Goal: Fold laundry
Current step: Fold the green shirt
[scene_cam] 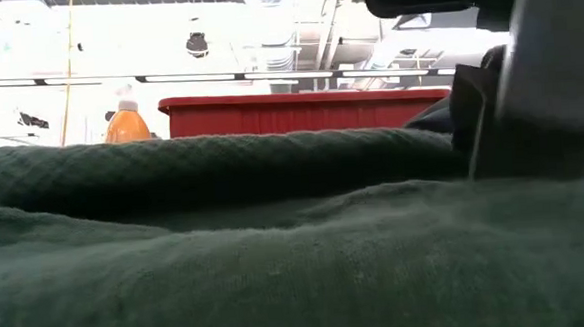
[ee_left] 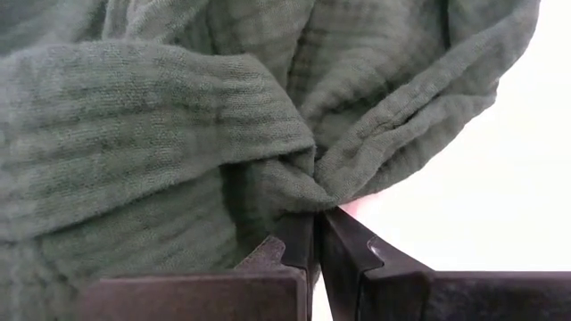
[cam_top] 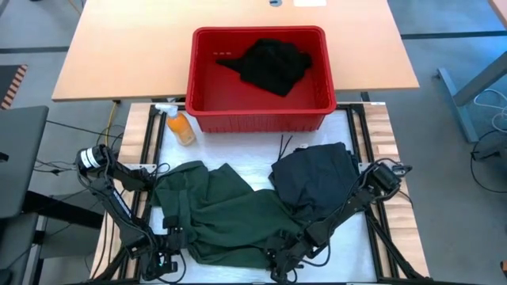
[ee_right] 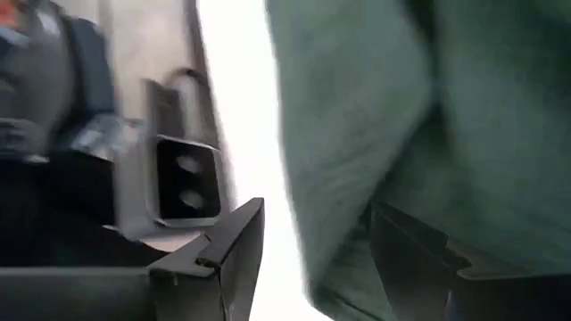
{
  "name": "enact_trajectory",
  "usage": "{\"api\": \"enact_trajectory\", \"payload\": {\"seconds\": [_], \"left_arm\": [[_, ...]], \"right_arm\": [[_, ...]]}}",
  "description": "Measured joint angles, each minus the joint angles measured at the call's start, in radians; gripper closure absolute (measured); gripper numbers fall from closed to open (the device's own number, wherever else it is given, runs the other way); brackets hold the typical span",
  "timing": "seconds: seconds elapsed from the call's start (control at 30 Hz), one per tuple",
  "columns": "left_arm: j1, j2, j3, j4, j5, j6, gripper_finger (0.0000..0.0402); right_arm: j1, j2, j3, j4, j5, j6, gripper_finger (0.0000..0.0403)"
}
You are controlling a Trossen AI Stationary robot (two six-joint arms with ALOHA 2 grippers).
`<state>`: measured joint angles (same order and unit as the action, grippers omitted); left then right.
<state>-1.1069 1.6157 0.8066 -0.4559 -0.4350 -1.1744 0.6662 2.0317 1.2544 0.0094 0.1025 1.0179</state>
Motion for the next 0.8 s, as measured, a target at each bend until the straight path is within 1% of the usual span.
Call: {"api": "enact_trajectory", "payload": {"seconds": [0.07, 0.17, 0.23, 0.3, 0.37, 0.4, 0.47, 0.53, 0.57, 0.67, 0.73, 0.8], "left_arm": [[0.000, 0.000, 0.000, -0.001, -0.015, 0.000, 0.0401], [0.000, 0.000, 0.000, -0.002, -0.025, 0.000, 0.0401], [0.000, 0.000, 0.000, -0.002, -0.033, -0.001, 0.0401], [0.000, 0.000, 0.000, -0.003, -0.042, 0.000, 0.0401], [0.002, 0.001, 0.000, -0.003, -0.049, 0.003, 0.0401], [0.005, 0.001, 0.000, -0.003, -0.053, 0.006, 0.0401], [0.010, 0.001, 0.000, -0.005, -0.064, 0.007, 0.0401], [0.013, 0.000, 0.000, -0.011, -0.077, 0.005, 0.0401], [0.016, -0.002, 0.000, -0.020, -0.081, 0.004, 0.0401], [0.025, -0.036, -0.001, -0.071, -0.099, 0.003, 0.0401], [0.036, -0.077, -0.001, -0.122, -0.138, 0.004, 0.0401], [0.053, -0.132, -0.001, -0.171, -0.200, 0.005, 0.0401]], "right_arm": [[0.000, 0.029, 0.003, 0.042, -0.025, 0.002, 0.0179], [-0.006, 0.061, 0.003, 0.103, -0.023, 0.026, 0.0180], [-0.010, 0.068, 0.003, 0.136, -0.009, 0.019, 0.0186], [-0.013, 0.068, 0.002, 0.133, 0.022, -0.002, 0.0203], [-0.013, 0.068, 0.001, 0.129, 0.035, -0.027, 0.0235], [-0.014, 0.068, 0.001, 0.129, 0.035, -0.029, 0.0258], [-0.015, 0.068, 0.001, 0.130, 0.032, -0.036, 0.0312], [-0.021, 0.063, 0.001, 0.123, 0.006, -0.053, 0.0371], [-0.023, 0.055, 0.001, 0.101, -0.016, -0.058, 0.0383], [-0.036, -0.002, 0.000, -0.003, -0.078, -0.052, 0.0383], [-0.041, -0.068, 0.000, -0.107, -0.085, -0.072, 0.0385], [-0.042, -0.154, 0.000, -0.238, -0.070, -0.103, 0.0388]]}}
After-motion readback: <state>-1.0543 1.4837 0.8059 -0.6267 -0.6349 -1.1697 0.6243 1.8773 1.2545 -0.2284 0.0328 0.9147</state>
